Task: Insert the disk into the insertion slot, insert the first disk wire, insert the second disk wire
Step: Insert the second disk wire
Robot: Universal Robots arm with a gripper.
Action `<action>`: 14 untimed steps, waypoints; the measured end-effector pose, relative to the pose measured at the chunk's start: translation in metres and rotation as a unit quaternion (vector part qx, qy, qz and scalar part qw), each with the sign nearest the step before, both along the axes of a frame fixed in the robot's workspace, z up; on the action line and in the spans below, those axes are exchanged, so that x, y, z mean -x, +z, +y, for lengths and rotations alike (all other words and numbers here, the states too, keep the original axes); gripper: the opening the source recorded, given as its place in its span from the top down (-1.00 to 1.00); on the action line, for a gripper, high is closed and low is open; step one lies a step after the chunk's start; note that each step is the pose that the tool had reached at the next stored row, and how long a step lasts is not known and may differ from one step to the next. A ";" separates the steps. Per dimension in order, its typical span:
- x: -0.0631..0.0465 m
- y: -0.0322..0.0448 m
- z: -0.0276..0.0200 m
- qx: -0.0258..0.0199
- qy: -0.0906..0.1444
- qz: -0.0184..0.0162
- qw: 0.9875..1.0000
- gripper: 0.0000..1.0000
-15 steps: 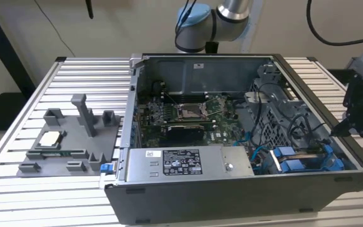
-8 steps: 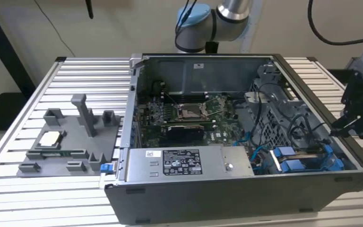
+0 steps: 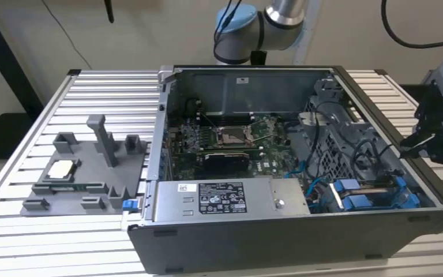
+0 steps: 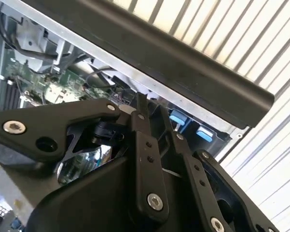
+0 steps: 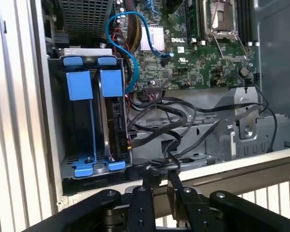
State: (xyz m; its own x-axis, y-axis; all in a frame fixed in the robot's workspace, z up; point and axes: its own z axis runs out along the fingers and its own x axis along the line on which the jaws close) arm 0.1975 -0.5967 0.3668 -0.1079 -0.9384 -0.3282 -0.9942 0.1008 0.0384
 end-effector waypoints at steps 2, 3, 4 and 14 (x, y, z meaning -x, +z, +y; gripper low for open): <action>0.000 -0.0021 -0.0011 -0.002 -0.006 0.000 1.000 0.47; 0.000 -0.0036 -0.0014 -0.002 -0.009 0.000 1.000 0.51; 0.000 -0.0052 -0.0015 -0.002 -0.011 0.000 1.000 0.51; 0.004 -0.0005 -0.0017 -0.009 -0.027 0.001 1.000 0.70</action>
State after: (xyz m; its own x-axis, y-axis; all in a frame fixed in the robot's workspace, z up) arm 0.1932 -0.5984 0.3663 -0.1579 -0.9249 -0.3458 -0.9874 0.1529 0.0420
